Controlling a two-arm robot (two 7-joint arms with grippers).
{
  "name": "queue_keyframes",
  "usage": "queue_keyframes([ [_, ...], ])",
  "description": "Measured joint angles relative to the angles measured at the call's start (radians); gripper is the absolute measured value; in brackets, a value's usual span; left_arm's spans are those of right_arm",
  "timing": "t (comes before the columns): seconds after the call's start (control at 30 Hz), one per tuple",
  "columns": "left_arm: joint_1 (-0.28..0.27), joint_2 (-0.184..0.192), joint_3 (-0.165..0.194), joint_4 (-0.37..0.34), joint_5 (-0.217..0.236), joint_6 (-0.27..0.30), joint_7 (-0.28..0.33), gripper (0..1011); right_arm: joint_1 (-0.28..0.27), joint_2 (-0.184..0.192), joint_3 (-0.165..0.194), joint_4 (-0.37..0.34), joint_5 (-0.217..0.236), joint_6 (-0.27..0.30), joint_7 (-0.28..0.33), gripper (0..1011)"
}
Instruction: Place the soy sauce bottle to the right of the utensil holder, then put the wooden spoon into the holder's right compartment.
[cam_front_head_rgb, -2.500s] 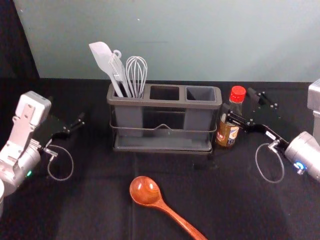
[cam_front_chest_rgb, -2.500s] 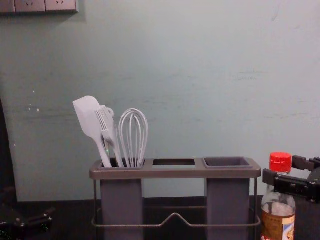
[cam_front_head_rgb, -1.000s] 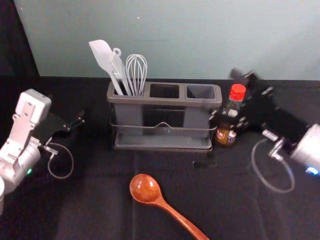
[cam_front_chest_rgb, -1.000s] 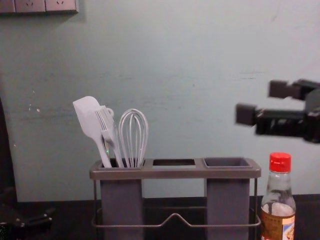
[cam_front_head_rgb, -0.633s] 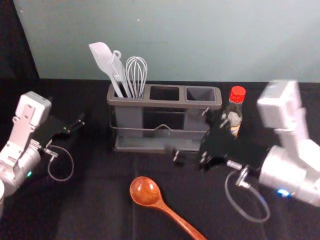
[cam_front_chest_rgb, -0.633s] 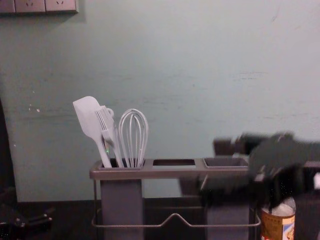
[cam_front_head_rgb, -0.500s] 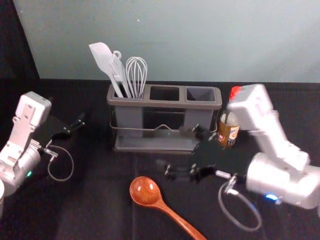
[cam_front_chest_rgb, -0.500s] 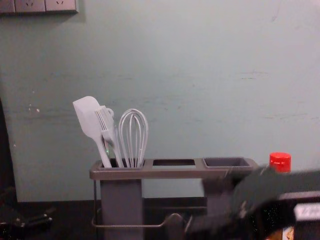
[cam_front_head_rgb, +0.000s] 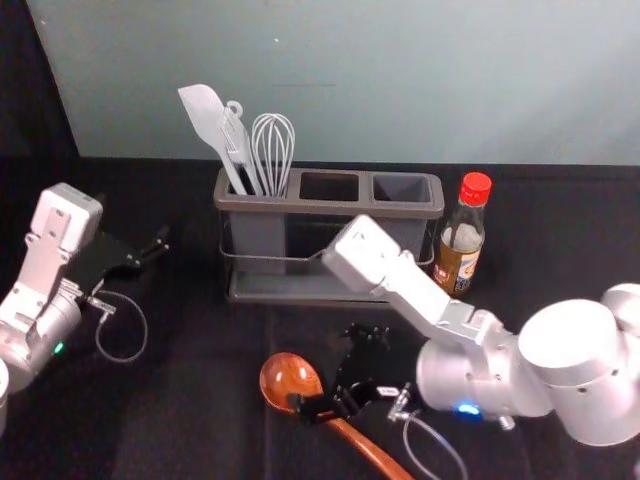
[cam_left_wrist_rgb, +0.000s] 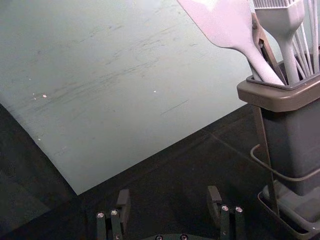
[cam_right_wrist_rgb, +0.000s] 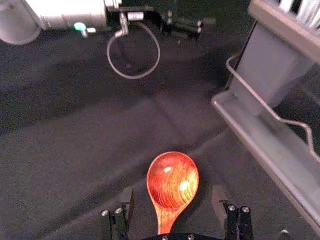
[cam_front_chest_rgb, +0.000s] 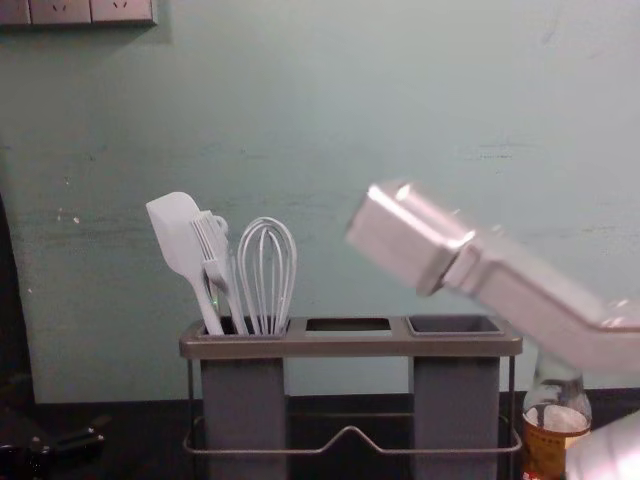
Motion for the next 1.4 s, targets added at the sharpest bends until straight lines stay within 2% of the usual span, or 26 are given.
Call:
queue_keyframes([
  [0.3,0.000,0.000,0.000,0.000,0.000,0.000,0.000,1005,0.039,-0.057,-0.051,0.062,-0.052,0.045,0.006,1002],
  [0.67,0.000,0.000,0.000,0.000,0.000,0.000,0.000,1005,0.060,-0.089,-0.083,0.102,-0.111,0.044,0.011,1002],
  [1.0,0.000,0.000,0.000,0.000,0.000,0.000,0.000,1005,0.063,-0.112,-0.086,0.129,-0.137,0.040,0.023,1002],
  [1.4,0.000,0.000,0.000,0.000,0.000,0.000,0.000,1005,0.052,-0.134,-0.070,0.155,-0.162,0.044,0.036,1003],
])
